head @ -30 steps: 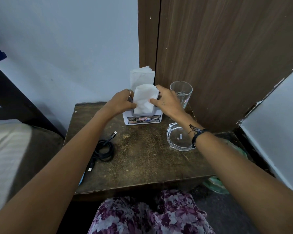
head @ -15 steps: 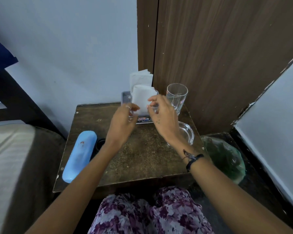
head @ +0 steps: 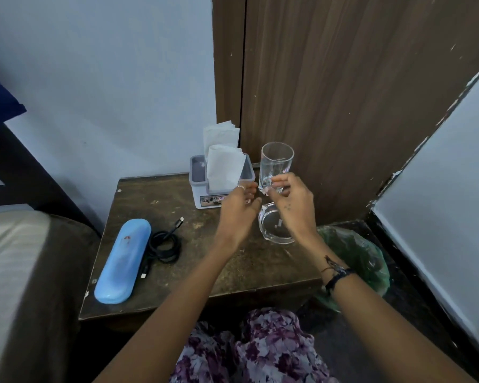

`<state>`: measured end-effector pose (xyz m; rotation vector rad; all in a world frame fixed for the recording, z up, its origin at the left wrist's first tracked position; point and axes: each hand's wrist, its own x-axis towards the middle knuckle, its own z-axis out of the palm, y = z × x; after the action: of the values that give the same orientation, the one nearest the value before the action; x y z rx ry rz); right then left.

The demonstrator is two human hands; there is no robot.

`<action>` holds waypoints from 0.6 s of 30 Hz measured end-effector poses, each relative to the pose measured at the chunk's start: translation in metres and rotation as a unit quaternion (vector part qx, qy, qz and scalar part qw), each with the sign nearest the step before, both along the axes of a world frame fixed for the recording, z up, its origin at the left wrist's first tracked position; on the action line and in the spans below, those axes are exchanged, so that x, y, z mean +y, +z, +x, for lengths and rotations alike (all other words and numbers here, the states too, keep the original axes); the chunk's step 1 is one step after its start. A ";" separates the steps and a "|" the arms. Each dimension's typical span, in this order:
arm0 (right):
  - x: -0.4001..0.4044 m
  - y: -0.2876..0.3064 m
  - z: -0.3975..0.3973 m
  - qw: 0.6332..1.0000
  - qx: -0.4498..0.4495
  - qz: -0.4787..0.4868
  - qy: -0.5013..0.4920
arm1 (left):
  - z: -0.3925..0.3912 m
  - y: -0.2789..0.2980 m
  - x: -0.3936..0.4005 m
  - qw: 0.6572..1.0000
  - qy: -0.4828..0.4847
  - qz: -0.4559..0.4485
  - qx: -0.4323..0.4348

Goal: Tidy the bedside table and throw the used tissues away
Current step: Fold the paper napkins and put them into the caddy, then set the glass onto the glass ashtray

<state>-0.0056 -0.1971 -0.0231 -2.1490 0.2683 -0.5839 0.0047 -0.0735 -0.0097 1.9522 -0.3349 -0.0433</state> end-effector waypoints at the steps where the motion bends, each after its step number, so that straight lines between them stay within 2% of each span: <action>1: -0.009 0.000 0.003 1.000 0.001 0.018 -0.010 | 0.003 0.003 -0.009 1.000 0.002 -0.021 0.003; 3: -0.024 -0.003 0.009 0.998 0.005 0.053 -0.023 | 0.012 0.007 -0.026 0.999 -0.001 -0.036 0.000; 8: -0.047 -0.013 0.027 0.992 0.015 0.125 -0.005 | 0.034 -0.008 -0.063 1.000 -0.004 -0.010 0.002; 13: -0.066 -0.020 0.052 0.987 0.070 0.122 0.078 | 0.049 -0.021 -0.081 0.999 0.031 -0.019 0.025; 18: -0.071 -0.020 0.068 0.971 0.132 0.117 0.162 | 0.069 -0.029 -0.093 0.995 0.064 -0.068 0.043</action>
<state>0.0629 -0.2683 -0.0427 -1.9808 0.1188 -0.0729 0.0740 -0.1661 -0.0382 1.8272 -0.1515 -0.0200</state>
